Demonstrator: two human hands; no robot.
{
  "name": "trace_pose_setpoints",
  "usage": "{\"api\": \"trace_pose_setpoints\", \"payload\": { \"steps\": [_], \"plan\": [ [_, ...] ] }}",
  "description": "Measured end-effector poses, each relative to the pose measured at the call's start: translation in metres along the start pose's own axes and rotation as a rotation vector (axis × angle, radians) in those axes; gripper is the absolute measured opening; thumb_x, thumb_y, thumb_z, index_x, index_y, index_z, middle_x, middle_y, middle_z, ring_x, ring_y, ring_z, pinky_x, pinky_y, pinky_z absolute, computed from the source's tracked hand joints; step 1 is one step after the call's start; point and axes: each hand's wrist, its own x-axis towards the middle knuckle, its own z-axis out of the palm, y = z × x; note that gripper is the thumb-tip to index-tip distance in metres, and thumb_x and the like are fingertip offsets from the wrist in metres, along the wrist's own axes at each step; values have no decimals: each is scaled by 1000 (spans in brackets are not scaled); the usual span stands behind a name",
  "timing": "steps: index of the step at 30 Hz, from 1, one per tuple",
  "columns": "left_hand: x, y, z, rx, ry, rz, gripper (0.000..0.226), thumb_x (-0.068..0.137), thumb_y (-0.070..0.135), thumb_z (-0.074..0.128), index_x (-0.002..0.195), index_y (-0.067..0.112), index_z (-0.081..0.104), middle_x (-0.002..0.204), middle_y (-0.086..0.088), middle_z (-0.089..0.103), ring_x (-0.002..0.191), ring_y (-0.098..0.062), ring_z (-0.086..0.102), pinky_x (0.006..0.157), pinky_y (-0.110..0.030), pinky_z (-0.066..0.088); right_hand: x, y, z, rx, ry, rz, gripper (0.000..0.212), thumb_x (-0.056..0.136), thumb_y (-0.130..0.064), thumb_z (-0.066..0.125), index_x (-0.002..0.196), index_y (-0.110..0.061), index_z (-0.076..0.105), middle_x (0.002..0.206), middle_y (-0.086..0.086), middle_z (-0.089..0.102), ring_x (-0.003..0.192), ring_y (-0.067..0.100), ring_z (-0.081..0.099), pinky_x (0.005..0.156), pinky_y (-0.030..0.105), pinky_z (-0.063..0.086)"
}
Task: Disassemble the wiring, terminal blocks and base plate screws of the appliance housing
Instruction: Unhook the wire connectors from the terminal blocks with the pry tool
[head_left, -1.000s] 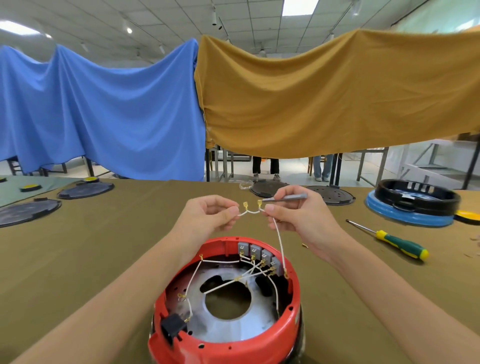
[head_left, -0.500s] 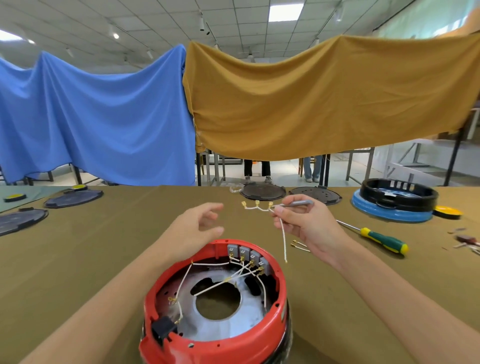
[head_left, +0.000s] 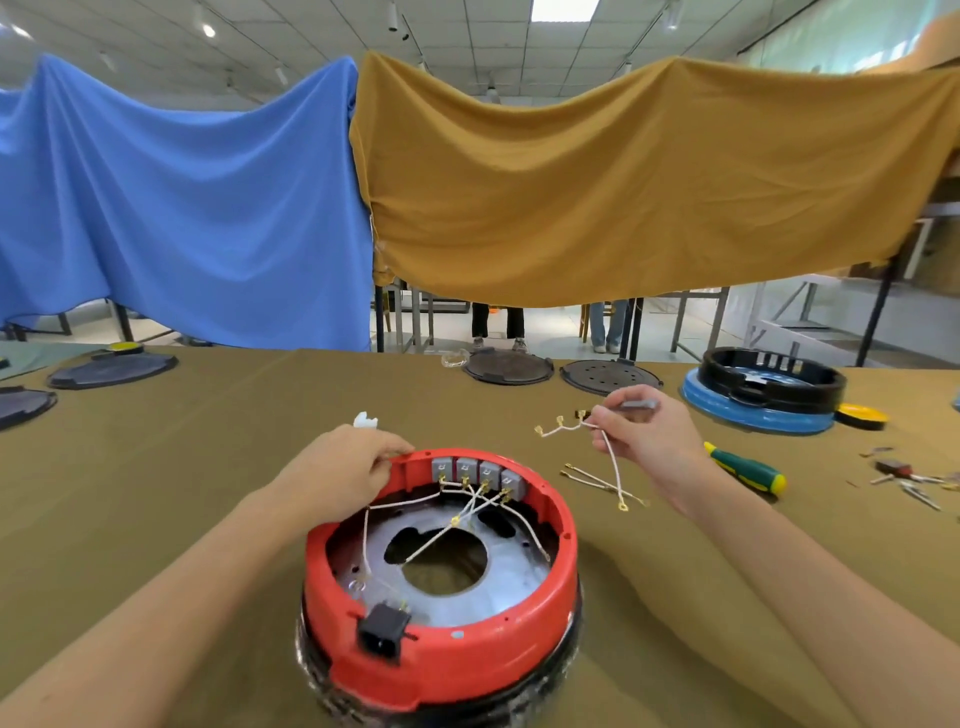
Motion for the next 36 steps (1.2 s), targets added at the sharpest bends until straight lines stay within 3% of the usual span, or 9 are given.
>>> {"api": "trace_pose_setpoints", "payload": {
  "steps": [8, 12, 15, 19, 23, 25, 30, 33, 36],
  "plan": [
    [2, 0, 14, -199, 58, -138, 36, 90, 20, 52, 113, 44, 66, 102, 19, 71, 88, -10, 60, 85, -32, 51, 26, 40, -30, -169, 110, 10, 20, 86, -13, 76, 102, -11, 64, 94, 13, 73, 75, 18, 68, 62, 25, 56],
    [2, -1, 17, -273, 68, -162, 34, 92, 19, 54, 111, 43, 67, 97, 19, 68, 84, -8, 56, 86, -32, 49, 39, 60, -36, -616, 161, -33, 22, 88, -29, 74, 99, -21, 57, 97, -3, 65, 88, 14, 64, 69, 26, 51],
    [4, -1, 18, -304, 68, -167, 33, 92, 18, 54, 109, 43, 67, 98, 21, 68, 82, -3, 56, 86, -32, 49, 36, 73, -38, -594, 196, -126, 20, 89, -29, 74, 98, -24, 57, 98, -8, 66, 87, 9, 64, 70, 23, 48],
    [6, 0, 18, -357, 62, -174, 33, 93, 15, 54, 106, 42, 68, 92, 20, 68, 82, 4, 55, 84, -31, 47, 30, 71, -31, -570, 42, -216, 22, 85, -26, 78, 94, -31, 59, 93, -13, 70, 86, 1, 66, 73, 23, 54],
    [11, 6, 19, -362, 58, -174, 33, 93, 14, 53, 109, 38, 69, 91, 18, 68, 81, 5, 55, 83, -31, 48, 32, 71, -16, -903, -190, -264, 30, 81, -35, 81, 95, -30, 55, 99, -11, 67, 93, 9, 61, 77, 28, 49],
    [12, 8, 20, -361, 56, -180, 33, 93, 15, 53, 109, 39, 69, 91, 17, 68, 81, 3, 56, 83, -31, 49, 36, 74, -8, -1013, -223, -257, 29, 83, -37, 79, 96, -28, 54, 100, -7, 65, 94, 15, 60, 81, 35, 52],
    [10, 8, 20, -360, 54, -188, 34, 93, 16, 52, 107, 42, 69, 87, 15, 68, 80, -2, 59, 82, -32, 50, 50, 82, -4, -1125, -16, -295, 14, 92, -22, 68, 97, -24, 54, 91, 0, 68, 83, 20, 61, 68, 32, 50],
    [11, 8, 21, -362, 52, -186, 35, 92, 17, 52, 105, 45, 68, 86, 15, 68, 80, -3, 60, 83, -33, 50, 54, 85, -12, -961, 86, -296, 12, 92, -18, 69, 93, -22, 57, 78, -3, 63, 74, 14, 59, 63, 29, 49],
    [10, 7, 22, -375, 54, -190, 34, 92, 17, 53, 103, 46, 68, 87, 16, 68, 80, -4, 60, 82, -33, 50, 53, 79, -19, -790, 166, -301, 15, 92, -13, 67, 92, -24, 57, 84, -7, 63, 78, 5, 59, 61, 17, 44]
  ]
}}
